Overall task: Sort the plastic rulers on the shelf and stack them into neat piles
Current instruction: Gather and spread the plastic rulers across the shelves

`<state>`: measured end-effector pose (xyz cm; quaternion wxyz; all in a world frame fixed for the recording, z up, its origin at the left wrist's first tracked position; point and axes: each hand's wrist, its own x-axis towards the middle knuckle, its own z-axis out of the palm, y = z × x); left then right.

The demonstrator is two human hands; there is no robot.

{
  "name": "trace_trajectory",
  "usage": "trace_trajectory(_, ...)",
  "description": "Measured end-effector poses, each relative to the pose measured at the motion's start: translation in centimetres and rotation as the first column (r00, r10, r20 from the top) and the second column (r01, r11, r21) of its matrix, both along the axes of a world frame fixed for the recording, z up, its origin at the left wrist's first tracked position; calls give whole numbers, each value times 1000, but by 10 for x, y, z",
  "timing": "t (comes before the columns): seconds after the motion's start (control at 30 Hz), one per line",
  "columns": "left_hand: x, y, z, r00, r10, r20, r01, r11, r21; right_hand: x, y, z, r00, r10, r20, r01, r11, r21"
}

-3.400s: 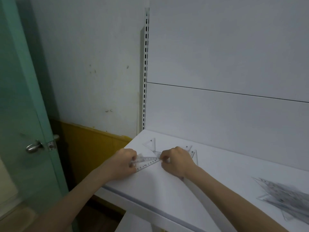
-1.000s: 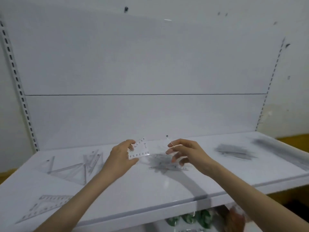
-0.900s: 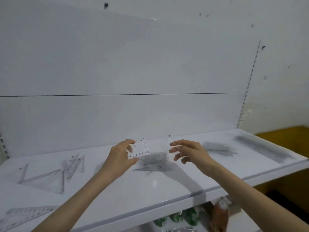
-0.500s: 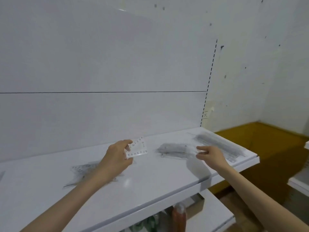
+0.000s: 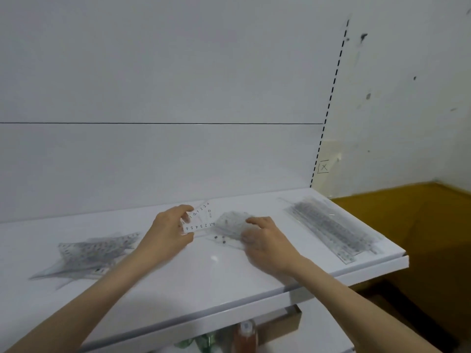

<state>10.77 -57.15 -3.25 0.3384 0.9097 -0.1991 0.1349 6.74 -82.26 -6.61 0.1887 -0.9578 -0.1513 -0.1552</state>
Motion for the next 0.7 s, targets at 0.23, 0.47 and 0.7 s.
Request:
trace_trajectory(0.23,-7,-43,9,986,-166,-18,167,982,89,8,-19,24,955,193,226,-194,981,-14)
trace_trajectory(0.47,-5,-68,21,969,-247,12,241,954,181,13,-35,21,804,375,462,-298,926,-233)
trace_trajectory(0.7,6,-32,13,998,-33,55,19,972,233,29,-50,15,887,186,423,-112,975,-193)
